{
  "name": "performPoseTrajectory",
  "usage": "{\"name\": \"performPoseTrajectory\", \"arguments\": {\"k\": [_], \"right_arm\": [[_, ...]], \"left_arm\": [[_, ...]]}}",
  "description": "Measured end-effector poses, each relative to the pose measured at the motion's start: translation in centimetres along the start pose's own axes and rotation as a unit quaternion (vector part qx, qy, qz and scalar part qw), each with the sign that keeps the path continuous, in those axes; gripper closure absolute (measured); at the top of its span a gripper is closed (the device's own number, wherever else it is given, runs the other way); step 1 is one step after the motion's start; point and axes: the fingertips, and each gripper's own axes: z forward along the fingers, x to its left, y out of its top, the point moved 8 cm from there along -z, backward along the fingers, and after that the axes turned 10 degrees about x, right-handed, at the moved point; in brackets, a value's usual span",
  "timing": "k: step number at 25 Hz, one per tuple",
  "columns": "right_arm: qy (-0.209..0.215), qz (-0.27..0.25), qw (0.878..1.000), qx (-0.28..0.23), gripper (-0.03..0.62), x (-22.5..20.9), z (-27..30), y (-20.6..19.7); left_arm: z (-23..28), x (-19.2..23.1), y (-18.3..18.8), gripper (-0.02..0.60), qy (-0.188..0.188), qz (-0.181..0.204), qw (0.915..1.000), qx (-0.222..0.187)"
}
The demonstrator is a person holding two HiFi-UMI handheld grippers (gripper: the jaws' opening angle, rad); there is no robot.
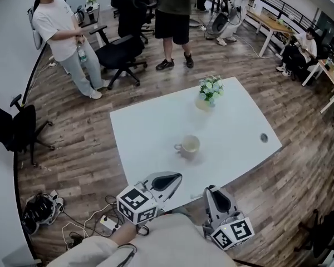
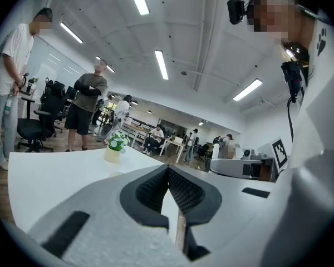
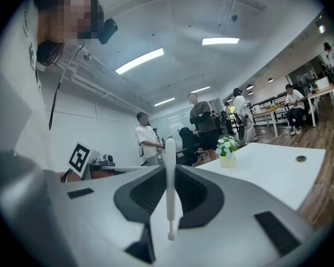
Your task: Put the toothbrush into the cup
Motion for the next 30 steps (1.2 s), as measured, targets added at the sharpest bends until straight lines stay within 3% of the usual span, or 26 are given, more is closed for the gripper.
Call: {"name": "performPoseTrajectory", "arguments": {"k": [7,12,30], "right_arm": [[0.029,-0.035,0.999,-0.005,0.536,-2.9,3.0,2.8],[0.044,-0.038,0.998,0.009,0.536,-4.9,5.3,3.2],[0.055,-0.065,0.996,0.009,0.536,-7.5,12.8,5.7]], "left_arm": [[2.1,1.0,2.1,0.577,0.019,0.003,0.9997,-0.013],[3.4,1.2,1.5,0.577,0.028,-0.023,0.9993,-0.010],[4.1,3.7,1.6,0.577,0.039,-0.050,0.9980,-0.004]]}}
